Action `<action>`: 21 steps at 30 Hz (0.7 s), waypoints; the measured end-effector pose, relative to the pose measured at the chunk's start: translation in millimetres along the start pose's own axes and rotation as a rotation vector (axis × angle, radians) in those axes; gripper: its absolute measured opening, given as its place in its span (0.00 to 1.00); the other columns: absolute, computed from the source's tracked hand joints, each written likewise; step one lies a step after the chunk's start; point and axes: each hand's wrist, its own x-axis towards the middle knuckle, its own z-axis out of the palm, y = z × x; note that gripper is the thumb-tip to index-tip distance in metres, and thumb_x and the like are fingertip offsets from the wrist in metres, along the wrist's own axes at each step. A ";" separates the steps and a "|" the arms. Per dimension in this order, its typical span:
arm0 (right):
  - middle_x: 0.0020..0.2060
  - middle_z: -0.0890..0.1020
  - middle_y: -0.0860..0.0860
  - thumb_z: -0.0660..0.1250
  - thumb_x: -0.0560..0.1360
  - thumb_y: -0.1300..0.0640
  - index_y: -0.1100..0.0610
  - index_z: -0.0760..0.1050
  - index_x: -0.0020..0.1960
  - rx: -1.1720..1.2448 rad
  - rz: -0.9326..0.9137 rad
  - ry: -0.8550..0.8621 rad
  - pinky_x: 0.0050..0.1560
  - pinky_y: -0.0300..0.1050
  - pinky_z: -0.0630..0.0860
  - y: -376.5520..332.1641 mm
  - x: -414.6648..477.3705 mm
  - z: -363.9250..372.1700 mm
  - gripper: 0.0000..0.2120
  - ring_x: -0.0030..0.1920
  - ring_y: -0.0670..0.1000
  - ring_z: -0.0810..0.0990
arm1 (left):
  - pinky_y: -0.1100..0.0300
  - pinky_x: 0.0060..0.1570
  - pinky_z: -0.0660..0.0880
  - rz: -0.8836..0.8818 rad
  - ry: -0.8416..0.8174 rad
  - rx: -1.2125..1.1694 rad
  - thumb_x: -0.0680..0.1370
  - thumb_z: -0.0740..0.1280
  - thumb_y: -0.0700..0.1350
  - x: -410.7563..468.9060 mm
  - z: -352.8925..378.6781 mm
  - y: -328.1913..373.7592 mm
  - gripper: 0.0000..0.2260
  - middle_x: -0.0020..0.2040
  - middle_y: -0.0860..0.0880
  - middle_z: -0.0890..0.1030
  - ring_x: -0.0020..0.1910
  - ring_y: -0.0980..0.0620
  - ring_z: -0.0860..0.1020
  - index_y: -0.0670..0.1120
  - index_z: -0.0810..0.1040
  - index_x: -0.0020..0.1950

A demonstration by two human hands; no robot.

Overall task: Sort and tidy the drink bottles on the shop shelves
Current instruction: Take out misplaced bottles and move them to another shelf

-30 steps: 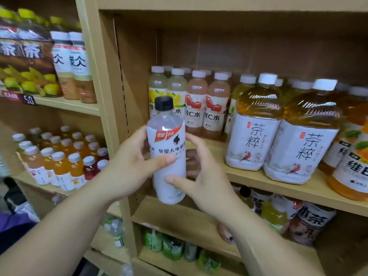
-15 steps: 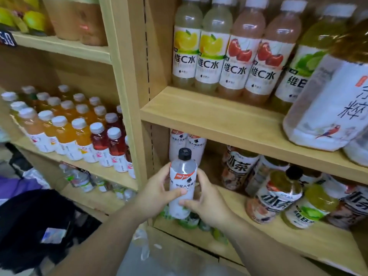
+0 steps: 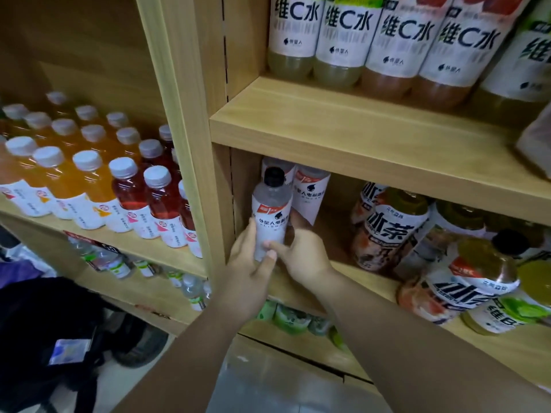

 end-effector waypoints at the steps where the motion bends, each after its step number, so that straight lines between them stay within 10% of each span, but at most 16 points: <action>1: 0.62 0.80 0.54 0.78 0.71 0.57 0.55 0.74 0.69 -0.025 0.009 0.012 0.54 0.41 0.72 -0.1 3.8 3.0 0.29 0.61 0.54 0.78 | 0.47 0.76 0.64 -0.011 0.003 -0.025 0.75 0.58 0.64 0.1 0.9 1.1 0.35 0.81 0.56 0.57 0.78 0.55 0.63 0.63 0.51 0.81; 15: 0.56 0.81 0.55 0.78 0.72 0.46 0.57 0.72 0.63 -0.110 0.169 0.066 0.46 0.41 0.69 -18.5 18.6 8.4 0.27 0.56 0.57 0.80 | 0.48 0.79 0.57 -0.237 0.004 -0.336 0.78 0.57 0.70 13.4 -5.3 36.7 0.35 0.79 0.54 0.66 0.78 0.53 0.64 0.53 0.65 0.80; 21: 0.39 0.78 0.45 0.75 0.75 0.50 0.53 0.77 0.47 -0.103 0.081 0.081 0.38 0.39 0.67 -33.9 -18.7 -30.8 0.09 0.41 0.46 0.77 | 0.48 0.77 0.62 -0.099 0.037 -0.186 0.70 0.54 0.77 -21.3 -17.9 48.2 0.41 0.75 0.56 0.71 0.75 0.56 0.67 0.57 0.68 0.77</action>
